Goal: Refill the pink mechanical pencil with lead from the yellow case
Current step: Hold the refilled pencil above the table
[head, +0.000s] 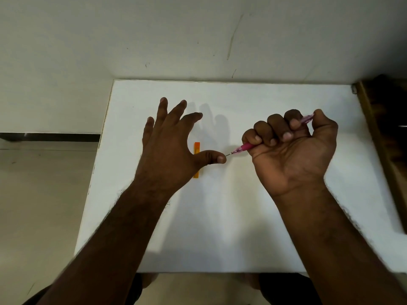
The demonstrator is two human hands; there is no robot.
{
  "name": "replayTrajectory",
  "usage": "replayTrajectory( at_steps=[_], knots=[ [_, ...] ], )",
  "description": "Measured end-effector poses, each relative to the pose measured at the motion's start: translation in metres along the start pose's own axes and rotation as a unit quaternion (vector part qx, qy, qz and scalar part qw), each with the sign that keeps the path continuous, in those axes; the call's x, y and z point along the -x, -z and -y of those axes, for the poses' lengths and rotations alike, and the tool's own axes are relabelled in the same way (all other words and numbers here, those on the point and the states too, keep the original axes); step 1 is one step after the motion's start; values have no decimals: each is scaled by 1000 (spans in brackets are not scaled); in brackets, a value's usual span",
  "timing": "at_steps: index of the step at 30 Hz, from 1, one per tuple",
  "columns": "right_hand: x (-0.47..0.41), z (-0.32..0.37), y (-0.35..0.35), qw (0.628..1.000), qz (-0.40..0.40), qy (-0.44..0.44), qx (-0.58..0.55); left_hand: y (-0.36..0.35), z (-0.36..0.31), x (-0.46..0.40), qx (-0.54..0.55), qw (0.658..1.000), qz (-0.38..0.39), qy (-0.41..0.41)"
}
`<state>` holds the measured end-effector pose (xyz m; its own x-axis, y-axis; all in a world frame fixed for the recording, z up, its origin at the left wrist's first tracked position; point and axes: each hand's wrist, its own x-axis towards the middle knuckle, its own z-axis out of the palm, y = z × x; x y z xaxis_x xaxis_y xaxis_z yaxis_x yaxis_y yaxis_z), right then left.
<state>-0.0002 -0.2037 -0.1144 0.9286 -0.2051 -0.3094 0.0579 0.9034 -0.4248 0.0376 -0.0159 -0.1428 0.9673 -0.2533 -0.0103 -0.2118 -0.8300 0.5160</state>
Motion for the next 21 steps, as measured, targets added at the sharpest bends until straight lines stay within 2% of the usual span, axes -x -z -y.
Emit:
replayTrajectory(
  at_steps=[21],
  knots=[
    [-1, 1, 5, 1000, -19, 14, -14, -2, 7, -1, -4, 1000, 4, 18]
  ],
)
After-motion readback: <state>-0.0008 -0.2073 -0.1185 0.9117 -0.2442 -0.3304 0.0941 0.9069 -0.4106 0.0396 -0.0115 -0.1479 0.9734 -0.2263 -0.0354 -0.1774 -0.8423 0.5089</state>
